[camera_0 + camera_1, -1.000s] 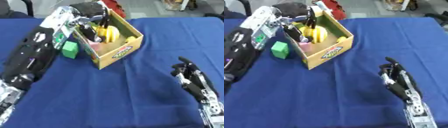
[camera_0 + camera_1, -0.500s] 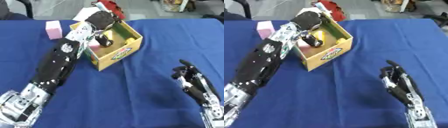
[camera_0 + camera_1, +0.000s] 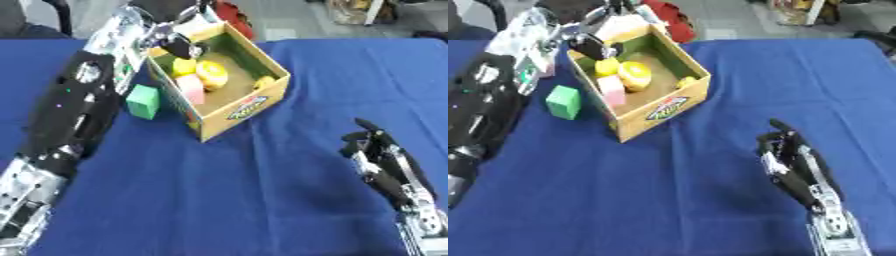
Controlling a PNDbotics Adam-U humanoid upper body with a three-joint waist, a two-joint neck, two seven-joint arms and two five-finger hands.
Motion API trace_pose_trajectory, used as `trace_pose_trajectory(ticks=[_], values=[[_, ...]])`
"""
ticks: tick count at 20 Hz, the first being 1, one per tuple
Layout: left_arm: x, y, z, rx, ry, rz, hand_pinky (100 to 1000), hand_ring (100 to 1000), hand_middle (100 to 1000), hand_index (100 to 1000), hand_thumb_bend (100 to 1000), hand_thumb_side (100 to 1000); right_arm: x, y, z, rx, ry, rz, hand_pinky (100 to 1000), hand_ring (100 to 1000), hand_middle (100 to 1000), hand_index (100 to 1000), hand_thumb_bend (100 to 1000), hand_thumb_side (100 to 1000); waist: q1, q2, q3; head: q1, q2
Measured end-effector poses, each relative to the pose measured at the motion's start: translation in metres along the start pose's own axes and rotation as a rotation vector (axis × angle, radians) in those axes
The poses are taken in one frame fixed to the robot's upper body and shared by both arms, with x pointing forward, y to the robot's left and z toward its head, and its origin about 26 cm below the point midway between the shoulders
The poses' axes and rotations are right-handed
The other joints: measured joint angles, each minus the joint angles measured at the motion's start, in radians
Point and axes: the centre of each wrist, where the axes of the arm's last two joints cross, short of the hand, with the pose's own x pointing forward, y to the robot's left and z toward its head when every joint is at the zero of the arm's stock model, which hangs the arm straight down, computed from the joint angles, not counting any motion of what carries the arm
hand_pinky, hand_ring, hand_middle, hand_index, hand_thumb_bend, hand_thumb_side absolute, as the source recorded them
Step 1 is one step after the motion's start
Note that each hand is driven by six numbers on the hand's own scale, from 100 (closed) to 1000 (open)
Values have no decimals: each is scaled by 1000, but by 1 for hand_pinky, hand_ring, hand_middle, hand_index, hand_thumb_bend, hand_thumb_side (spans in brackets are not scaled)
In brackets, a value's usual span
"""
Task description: Pick up objects on the table and place them in the box.
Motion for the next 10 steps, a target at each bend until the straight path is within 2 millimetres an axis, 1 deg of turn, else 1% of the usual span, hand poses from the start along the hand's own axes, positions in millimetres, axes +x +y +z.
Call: trace_pose_trajectory(ticks=[2, 3, 4, 5, 6, 10], values=[[-15, 3, 12, -121, -5, 9, 764, 685, 694, 848, 483, 210, 0, -2, 1, -4, 2, 3, 651, 612, 659, 924, 100, 427, 0, 0, 6, -5, 0], [-22, 1, 17, -192, 1, 15, 766, 690, 699, 852, 488, 215, 0, -3, 1, -6, 3, 6, 651, 612, 659, 924, 100, 427, 0, 0, 8, -6, 0], [-28, -2, 22, -256, 9, 23, 775, 716, 732, 875, 516, 257, 0, -4, 1, -7, 4, 7, 651, 612, 659, 924, 100, 426, 0, 0, 9, -8, 0], [-33, -6, 25, -315, 21, 34, 776, 719, 736, 877, 519, 259, 0, -4, 1, -8, 5, 8, 651, 612, 659, 924, 100, 425, 0, 0, 10, -9, 0], [-38, -10, 28, -367, 34, 43, 786, 738, 751, 886, 548, 291, 0, -4, 1, -8, 5, 8, 651, 612, 659, 924, 100, 425, 0, 0, 12, -10, 0], [-52, -31, 32, -529, 79, 82, 811, 772, 787, 907, 607, 353, -1, -4, 1, -8, 6, 7, 652, 612, 659, 924, 100, 422, 0, 0, 12, -12, 0]])
